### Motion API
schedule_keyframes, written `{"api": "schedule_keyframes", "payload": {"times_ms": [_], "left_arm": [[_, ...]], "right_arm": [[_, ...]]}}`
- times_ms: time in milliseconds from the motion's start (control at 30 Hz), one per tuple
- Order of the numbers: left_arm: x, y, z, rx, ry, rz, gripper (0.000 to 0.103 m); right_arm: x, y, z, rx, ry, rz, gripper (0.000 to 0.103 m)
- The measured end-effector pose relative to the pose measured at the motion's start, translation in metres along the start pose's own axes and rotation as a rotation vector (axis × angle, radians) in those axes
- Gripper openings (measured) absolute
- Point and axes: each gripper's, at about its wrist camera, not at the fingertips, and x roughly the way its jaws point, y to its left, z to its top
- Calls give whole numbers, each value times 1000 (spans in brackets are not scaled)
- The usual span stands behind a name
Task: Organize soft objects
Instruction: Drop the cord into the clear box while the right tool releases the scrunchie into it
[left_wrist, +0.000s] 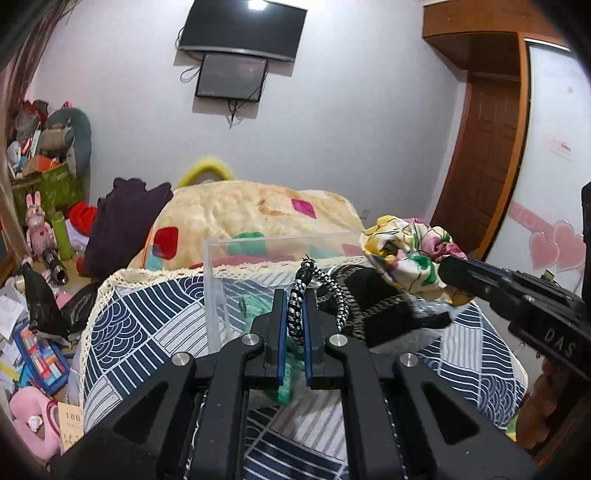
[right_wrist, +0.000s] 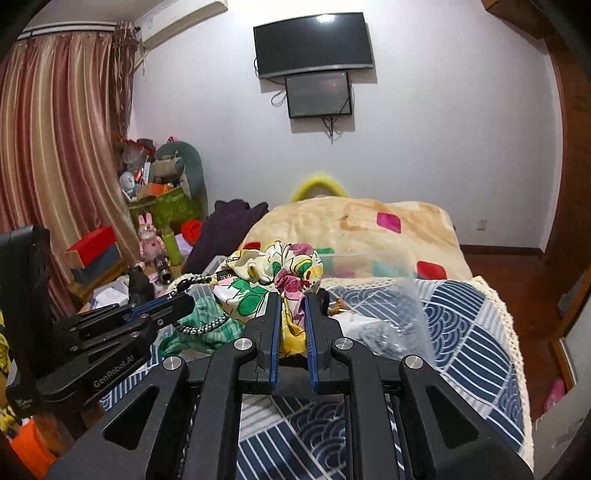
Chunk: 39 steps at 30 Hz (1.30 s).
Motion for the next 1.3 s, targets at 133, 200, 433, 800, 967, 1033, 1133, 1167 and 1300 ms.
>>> {"api": "schedule_keyframes", "payload": {"times_ms": [133,200,433,800,967,1033,1133,1167,1300], "left_arm": [[18,9,-4,-25,38,17,6],[23,11,-6,-31,50,15,6],[24,9,-9,3,60,31,14],[-5,2,-18,13,24,29,42],[-35,-10,-19,45,-39,31,42],[-48,-16,-18,57,-66,18,42],[-66,-25,-15,74,-101,-3,42],[-73,-27,-14,76,-120,-7,42],[-94,-35,-12,77,-159,-35,43]], "right_arm": [[21,6,-3,-12,43,-7,11],[30,9,-4,-19,67,-13,11],[50,6,-18,-37,159,-31,14],[19,6,-21,-64,121,-50,43],[-11,2,-18,-56,62,-45,43],[-25,0,-15,-52,32,-35,43],[-43,-1,-11,-51,-9,-26,54],[-49,-1,-10,-50,-29,-26,55],[-71,4,-9,-61,-80,-13,56]]}}
